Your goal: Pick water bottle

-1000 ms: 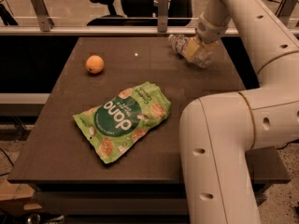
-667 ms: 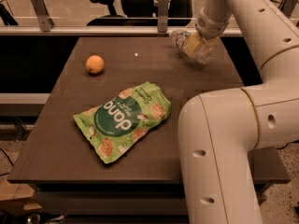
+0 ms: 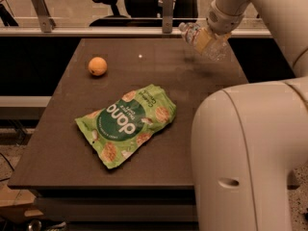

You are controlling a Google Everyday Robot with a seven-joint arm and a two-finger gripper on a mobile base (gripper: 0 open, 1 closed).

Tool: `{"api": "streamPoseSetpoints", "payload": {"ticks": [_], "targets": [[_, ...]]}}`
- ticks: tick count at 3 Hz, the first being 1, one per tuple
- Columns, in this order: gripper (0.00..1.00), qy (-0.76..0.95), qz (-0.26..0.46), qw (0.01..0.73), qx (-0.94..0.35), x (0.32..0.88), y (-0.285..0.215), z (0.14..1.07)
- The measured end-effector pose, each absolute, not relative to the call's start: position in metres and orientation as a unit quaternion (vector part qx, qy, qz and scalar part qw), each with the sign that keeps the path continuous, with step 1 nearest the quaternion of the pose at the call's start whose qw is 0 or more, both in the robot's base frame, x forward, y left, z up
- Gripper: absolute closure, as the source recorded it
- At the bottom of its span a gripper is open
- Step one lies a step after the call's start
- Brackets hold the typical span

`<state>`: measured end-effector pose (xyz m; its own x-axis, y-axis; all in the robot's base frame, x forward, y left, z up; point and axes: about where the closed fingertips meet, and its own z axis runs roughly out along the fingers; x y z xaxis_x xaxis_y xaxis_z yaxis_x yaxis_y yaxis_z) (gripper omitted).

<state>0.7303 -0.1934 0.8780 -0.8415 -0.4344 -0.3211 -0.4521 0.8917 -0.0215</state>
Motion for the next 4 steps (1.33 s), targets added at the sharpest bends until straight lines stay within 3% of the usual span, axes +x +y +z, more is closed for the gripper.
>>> {"api": "streamPoseSetpoints", "payload": {"ticks": [4], "targets": [[1.0,0.939,-0.011,0.261,-0.223,0.647,-0.193,0.914]]}}
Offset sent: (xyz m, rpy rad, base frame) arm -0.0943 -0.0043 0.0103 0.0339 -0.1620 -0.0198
